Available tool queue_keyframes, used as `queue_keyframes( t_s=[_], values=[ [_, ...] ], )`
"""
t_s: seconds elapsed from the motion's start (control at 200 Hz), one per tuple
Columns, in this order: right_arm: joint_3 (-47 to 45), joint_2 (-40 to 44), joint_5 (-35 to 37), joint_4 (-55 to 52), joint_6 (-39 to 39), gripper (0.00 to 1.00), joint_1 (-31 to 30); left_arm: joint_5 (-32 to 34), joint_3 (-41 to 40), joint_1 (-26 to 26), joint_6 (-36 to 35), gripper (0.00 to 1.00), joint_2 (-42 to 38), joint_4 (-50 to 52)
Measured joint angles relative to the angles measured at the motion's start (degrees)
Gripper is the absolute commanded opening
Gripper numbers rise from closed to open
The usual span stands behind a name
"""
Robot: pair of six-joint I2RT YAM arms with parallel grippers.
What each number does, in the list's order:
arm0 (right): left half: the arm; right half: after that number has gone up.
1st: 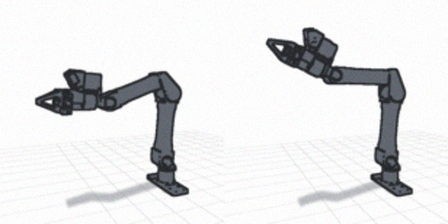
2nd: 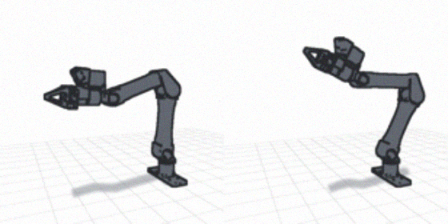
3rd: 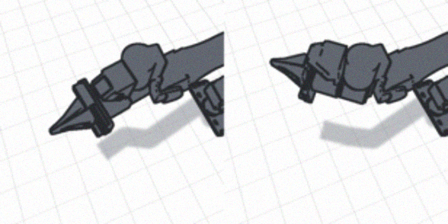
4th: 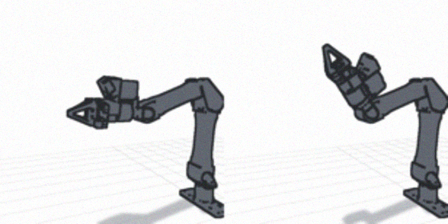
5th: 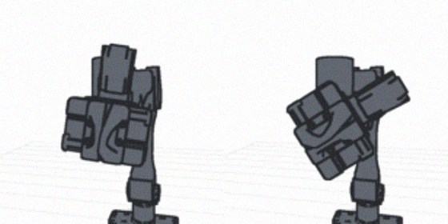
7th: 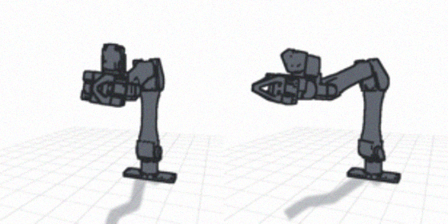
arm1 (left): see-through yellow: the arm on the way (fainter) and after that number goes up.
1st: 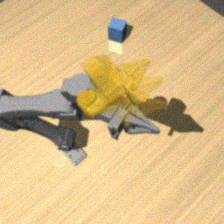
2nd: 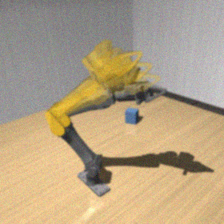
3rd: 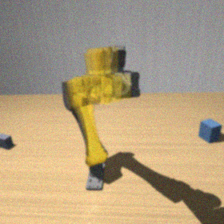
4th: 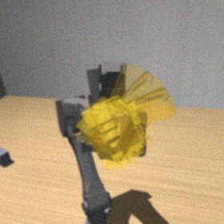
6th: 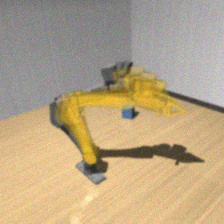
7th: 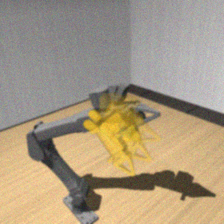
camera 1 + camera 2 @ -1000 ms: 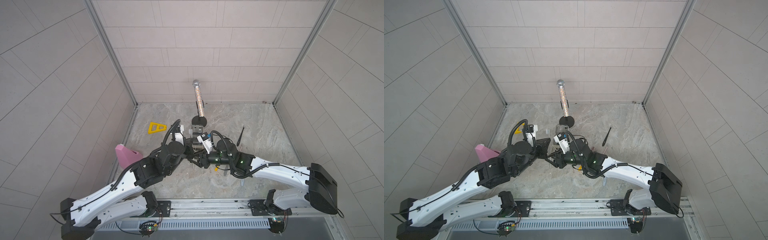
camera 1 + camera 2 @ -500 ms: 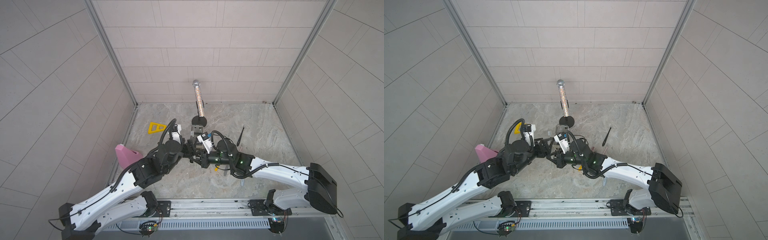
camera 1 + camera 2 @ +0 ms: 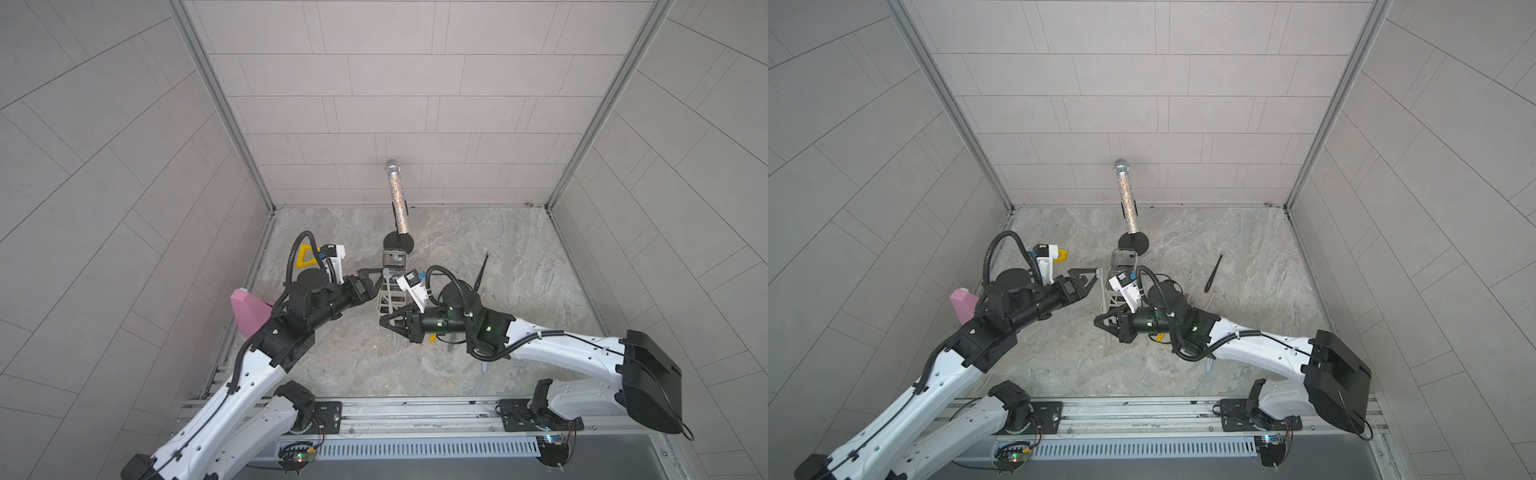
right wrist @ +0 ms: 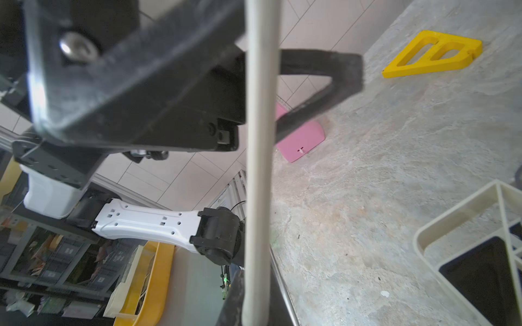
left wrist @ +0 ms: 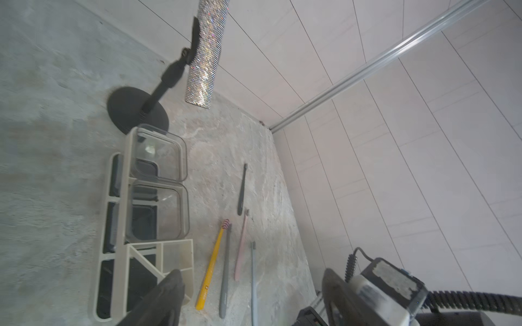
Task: Place the toothbrush into the toothbrush holder
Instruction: Pick up the toothbrush from the center of the board.
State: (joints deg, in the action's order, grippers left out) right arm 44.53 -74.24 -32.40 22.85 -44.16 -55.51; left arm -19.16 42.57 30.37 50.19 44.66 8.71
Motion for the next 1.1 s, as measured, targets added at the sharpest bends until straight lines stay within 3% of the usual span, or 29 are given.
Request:
queue_keyframes(
  t_s=[0.185, 0.53, 0.59, 0.766, 0.956, 1.101],
  values=[
    [0.00, 0.15, -3.19, 1.97, -0.22, 0.02, 1.14, -5.53, -1.46, -0.39, 2.10, 0.73, 0.02, -3.89],
    [0.02, -1.68, -8.22, 6.08, -2.43, 0.02, 2.08, -11.72, -3.69, -0.52, 5.09, 0.46, 3.52, -11.21],
    [0.02, -2.05, -8.79, 6.43, -2.58, 0.02, 2.10, -12.28, -3.72, -0.57, 5.46, 0.45, 3.63, -12.00],
    [0.02, -2.23, -9.90, 6.69, -2.86, 0.02, 2.80, -12.44, -3.58, -0.63, 4.28, 0.52, 2.93, -9.86],
    [0.00, -2.03, -10.25, 5.84, -3.06, 0.02, 4.20, -9.46, -0.92, -0.57, -1.60, 0.70, -1.44, 2.10],
    [0.00, -1.18, -10.25, 5.51, -3.13, 0.02, 4.66, -8.11, 1.18, -0.57, -4.39, 0.79, -4.57, 7.02]
  ],
)
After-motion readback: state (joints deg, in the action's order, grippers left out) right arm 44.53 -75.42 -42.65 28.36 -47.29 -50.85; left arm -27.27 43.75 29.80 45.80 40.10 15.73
